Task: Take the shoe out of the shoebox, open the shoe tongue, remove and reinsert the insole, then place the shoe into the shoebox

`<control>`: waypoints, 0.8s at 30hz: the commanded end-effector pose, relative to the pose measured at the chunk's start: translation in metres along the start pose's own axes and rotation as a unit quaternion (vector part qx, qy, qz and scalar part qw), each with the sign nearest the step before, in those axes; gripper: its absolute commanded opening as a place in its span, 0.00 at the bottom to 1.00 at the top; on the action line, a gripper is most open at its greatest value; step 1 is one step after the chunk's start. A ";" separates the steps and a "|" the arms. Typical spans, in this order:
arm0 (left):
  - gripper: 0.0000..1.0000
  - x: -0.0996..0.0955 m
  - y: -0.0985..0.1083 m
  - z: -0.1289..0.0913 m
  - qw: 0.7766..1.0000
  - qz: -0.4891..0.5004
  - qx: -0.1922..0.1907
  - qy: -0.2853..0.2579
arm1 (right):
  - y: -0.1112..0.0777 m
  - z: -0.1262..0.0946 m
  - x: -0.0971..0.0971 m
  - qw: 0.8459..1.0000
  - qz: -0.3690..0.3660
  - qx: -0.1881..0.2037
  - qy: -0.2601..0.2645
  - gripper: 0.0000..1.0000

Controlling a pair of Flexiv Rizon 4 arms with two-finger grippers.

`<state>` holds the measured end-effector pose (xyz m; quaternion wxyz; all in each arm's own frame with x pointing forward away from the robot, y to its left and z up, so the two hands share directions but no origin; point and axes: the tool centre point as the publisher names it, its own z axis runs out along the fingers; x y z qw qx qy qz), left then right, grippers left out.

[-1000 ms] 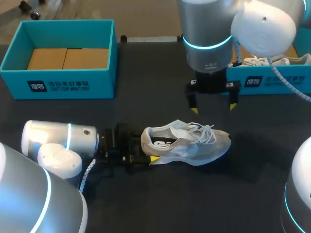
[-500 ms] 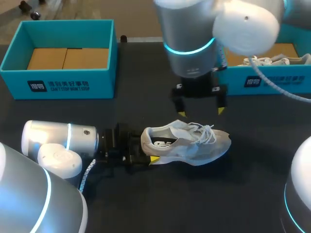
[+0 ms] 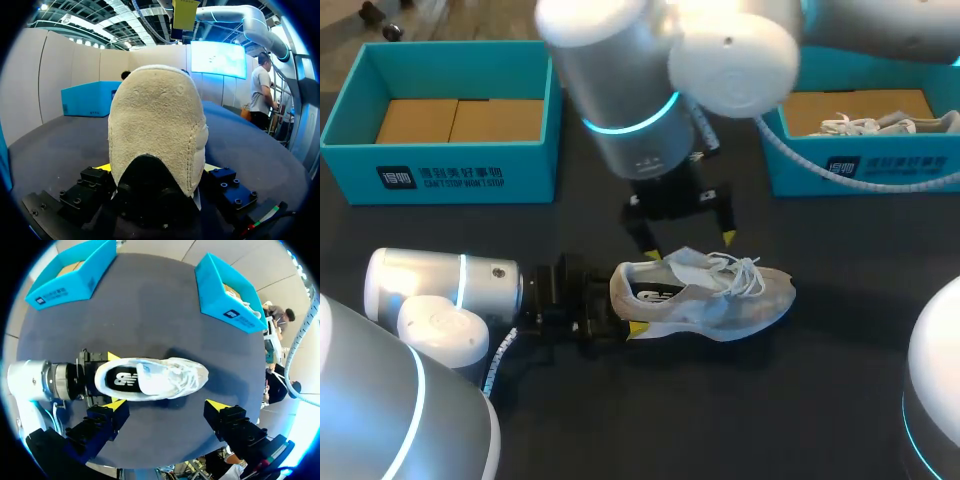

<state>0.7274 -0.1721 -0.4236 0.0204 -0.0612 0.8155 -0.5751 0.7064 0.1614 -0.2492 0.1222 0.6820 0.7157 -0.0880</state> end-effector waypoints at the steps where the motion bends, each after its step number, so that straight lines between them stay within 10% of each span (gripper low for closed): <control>1: 0.00 0.002 0.002 0.000 1.000 0.000 0.000 -0.001 | 0.002 0.011 0.023 0.997 0.006 0.010 -0.072 1.00; 11: 0.00 0.002 0.002 0.000 1.000 0.000 0.000 -0.001 | 0.009 0.039 0.031 0.996 -0.027 0.028 -0.080 1.00; 18: 0.00 0.002 0.002 0.000 1.000 0.000 0.000 -0.001 | 0.015 0.057 0.027 0.996 -0.033 0.030 -0.074 0.66; 24: 0.00 0.002 0.002 0.000 1.000 0.000 0.000 -0.001 | 0.021 0.070 0.027 0.995 -0.055 0.030 -0.079 0.55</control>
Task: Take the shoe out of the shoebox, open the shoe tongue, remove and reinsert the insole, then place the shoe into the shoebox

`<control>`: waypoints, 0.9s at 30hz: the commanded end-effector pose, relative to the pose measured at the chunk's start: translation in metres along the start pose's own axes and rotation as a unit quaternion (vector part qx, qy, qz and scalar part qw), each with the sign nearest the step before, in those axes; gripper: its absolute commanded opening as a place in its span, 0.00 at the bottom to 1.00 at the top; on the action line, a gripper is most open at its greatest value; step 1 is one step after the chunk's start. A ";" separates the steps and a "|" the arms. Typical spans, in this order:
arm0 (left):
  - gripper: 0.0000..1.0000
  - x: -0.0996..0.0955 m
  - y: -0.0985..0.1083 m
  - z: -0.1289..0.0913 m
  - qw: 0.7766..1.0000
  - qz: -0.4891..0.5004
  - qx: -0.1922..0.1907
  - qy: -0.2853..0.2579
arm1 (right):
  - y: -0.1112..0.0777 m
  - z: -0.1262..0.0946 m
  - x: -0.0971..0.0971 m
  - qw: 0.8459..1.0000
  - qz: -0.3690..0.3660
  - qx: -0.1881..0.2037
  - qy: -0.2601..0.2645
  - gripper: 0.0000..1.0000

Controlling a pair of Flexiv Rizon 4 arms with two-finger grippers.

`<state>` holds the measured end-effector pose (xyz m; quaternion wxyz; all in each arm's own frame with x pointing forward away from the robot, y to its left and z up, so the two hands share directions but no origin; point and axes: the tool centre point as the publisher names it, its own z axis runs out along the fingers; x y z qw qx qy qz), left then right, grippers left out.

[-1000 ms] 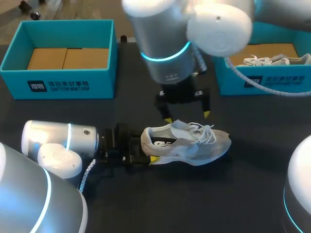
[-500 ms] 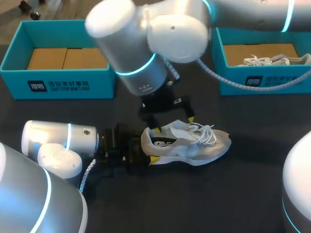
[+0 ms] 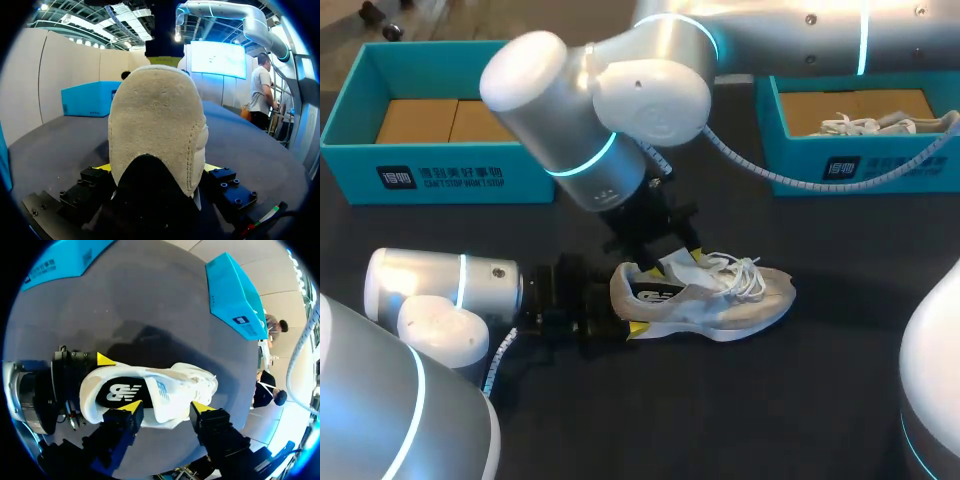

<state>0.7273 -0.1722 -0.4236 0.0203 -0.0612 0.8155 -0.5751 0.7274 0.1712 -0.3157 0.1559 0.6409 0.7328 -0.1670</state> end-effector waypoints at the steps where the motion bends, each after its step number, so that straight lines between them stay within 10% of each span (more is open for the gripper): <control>1: 0.00 0.002 0.002 0.000 1.000 0.000 0.000 -0.001 | 0.004 0.010 0.001 1.000 -0.015 0.004 0.000 0.55; 27: 0.00 0.002 0.002 0.000 1.000 0.000 0.000 -0.001 | 0.020 0.032 0.012 0.982 -0.181 0.007 -0.061 0.49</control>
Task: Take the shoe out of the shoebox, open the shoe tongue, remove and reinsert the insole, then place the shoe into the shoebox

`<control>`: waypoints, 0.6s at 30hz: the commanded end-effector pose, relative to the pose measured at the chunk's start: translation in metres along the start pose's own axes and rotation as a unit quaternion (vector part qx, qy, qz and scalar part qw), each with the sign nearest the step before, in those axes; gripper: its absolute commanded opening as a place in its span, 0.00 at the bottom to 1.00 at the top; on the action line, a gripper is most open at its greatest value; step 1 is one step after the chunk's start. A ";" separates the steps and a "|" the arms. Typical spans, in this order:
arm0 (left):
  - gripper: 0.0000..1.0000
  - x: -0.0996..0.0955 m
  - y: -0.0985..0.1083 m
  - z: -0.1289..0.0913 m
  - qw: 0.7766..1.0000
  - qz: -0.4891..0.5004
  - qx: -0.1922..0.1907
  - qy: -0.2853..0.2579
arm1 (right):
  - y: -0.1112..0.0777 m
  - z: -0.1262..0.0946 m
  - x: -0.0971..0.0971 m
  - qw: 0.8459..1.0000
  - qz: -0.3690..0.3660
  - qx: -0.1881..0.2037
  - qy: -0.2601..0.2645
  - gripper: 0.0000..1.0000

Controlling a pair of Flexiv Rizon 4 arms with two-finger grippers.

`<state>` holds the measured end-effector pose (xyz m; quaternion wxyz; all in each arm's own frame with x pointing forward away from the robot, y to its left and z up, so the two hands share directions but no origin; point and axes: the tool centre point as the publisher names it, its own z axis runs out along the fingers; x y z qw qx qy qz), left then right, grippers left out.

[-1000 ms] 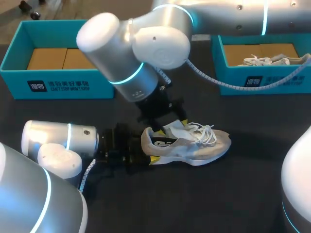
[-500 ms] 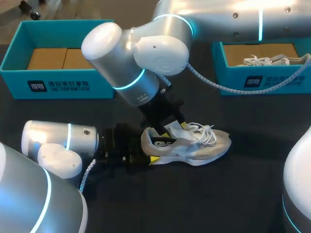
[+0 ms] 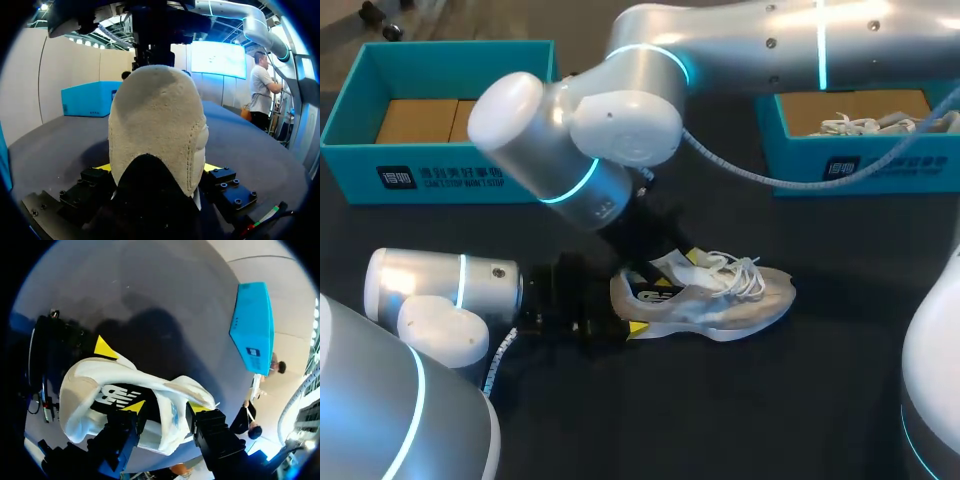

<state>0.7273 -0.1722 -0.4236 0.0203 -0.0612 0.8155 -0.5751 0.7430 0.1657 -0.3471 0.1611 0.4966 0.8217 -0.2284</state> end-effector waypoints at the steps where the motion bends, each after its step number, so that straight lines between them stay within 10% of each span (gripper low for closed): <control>1: 0.00 0.002 0.002 0.000 1.000 0.000 0.000 -0.001 | 0.006 0.001 0.003 1.000 -0.015 0.002 -0.007 0.49; 13: 0.00 0.002 0.002 0.000 1.000 0.000 0.000 -0.001 | -0.001 0.008 0.012 1.000 -0.020 0.012 0.002 0.39; 18: 0.00 0.002 0.002 0.000 1.000 0.000 0.000 -0.001 | -0.011 0.007 0.010 1.000 0.001 0.014 0.006 0.21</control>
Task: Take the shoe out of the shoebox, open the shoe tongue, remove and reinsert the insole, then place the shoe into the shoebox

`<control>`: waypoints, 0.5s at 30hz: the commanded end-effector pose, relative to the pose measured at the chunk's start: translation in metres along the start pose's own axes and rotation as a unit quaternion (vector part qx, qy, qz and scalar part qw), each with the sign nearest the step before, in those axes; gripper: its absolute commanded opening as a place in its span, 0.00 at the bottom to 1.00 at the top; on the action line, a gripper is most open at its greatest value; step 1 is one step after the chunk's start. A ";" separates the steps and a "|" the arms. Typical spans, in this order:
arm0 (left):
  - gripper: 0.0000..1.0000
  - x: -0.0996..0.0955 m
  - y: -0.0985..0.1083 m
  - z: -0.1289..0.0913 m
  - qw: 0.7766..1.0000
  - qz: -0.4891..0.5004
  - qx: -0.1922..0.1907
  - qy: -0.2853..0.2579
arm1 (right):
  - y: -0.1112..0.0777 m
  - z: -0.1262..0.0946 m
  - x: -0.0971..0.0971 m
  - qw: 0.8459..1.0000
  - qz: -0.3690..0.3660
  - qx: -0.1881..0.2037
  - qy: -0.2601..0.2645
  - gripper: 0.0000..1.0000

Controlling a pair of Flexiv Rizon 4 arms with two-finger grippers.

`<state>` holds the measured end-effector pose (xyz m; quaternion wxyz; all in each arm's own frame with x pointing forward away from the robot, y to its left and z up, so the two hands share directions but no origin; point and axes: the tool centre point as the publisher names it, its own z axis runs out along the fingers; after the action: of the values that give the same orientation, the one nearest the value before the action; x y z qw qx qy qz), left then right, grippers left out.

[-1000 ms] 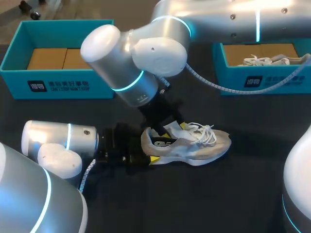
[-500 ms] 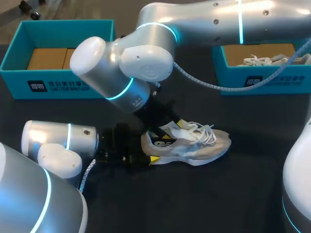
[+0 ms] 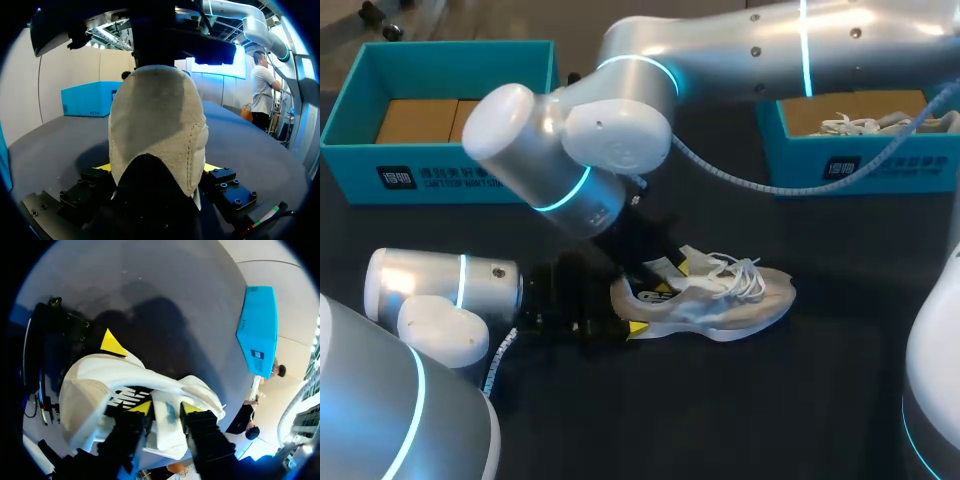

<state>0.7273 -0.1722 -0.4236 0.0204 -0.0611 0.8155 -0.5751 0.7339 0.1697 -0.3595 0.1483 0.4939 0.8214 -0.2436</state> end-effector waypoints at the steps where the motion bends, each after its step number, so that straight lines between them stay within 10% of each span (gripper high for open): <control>1: 0.00 0.002 0.002 0.000 1.000 0.000 0.000 -0.001 | -0.009 -0.001 -0.004 1.000 0.015 -0.005 0.004 0.17; 15: 0.00 0.002 0.002 0.000 1.000 0.000 0.000 -0.001 | -0.024 -0.014 -0.038 0.993 0.112 -0.036 0.020 0.00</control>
<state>0.7272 -0.1724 -0.4233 0.0204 -0.0609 0.8155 -0.5753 0.7340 0.1570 -0.3344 0.1824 0.5753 0.7695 -0.2089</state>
